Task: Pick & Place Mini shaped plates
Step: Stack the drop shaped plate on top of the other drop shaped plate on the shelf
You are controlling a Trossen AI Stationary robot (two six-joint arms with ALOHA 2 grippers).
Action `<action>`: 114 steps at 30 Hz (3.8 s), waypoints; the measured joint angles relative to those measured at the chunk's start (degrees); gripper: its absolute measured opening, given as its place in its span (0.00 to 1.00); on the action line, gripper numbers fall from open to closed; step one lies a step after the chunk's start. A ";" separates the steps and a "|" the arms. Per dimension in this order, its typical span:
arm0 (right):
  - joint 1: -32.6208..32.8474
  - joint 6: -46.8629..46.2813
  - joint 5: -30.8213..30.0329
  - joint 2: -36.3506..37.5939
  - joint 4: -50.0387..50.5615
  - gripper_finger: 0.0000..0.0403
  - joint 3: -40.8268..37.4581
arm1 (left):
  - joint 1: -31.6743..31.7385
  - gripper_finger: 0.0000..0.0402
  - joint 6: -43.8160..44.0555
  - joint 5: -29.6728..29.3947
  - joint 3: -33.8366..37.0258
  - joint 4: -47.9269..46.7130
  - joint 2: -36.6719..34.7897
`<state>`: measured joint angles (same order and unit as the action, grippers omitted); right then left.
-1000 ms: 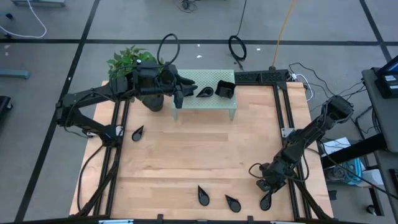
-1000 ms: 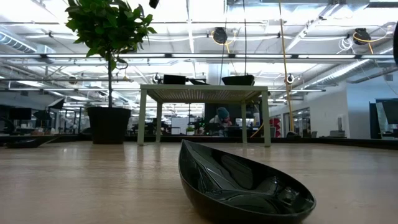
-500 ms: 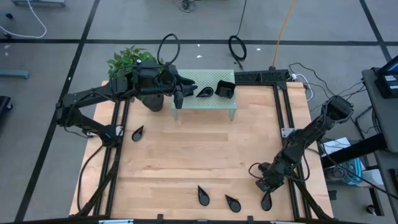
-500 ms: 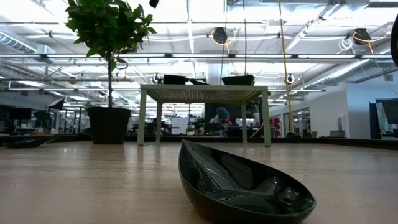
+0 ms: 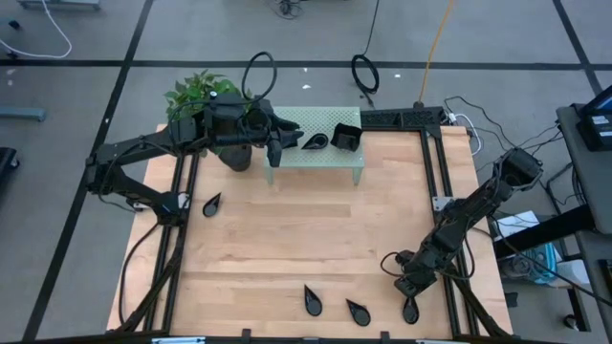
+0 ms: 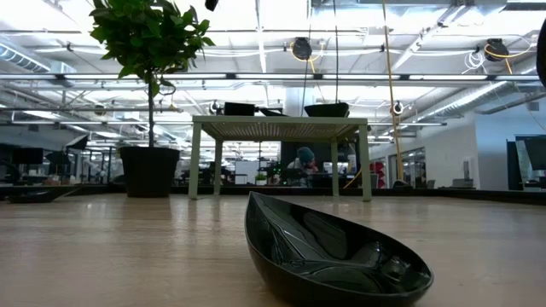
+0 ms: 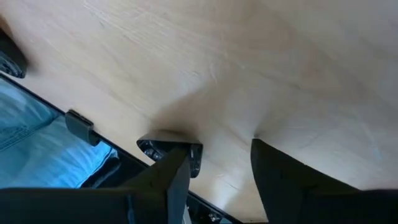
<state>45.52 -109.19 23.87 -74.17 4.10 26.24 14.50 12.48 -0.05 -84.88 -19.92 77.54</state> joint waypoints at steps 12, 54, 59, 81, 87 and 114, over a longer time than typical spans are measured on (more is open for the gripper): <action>0.00 3.97 -0.05 -0.72 -3.98 0.18 0.07 | 0.00 0.31 1.27 0.00 0.00 0.00 0.01; -44.90 54.26 -1.49 1.88 11.11 0.00 3.80 | 0.11 0.31 -2.69 -0.07 0.00 0.16 0.01; -53.61 67.35 -3.57 -3.73 11.05 0.00 10.55 | 0.11 0.31 -5.34 -0.07 0.00 0.17 0.00; -59.47 90.23 -3.21 -18.39 16.00 0.25 25.88 | 0.11 0.31 -8.31 -0.07 0.00 0.02 0.01; -59.48 83.61 -3.70 -13.12 19.83 0.34 25.86 | 0.11 0.31 -7.53 -0.07 0.00 0.02 0.02; -48.70 66.00 -22.70 -13.86 11.30 0.40 19.72 | -0.14 0.31 3.07 0.07 0.00 -0.04 0.02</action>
<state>-3.18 -43.18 1.17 -88.03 15.40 45.96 14.36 15.55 0.01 -84.88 -19.97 77.56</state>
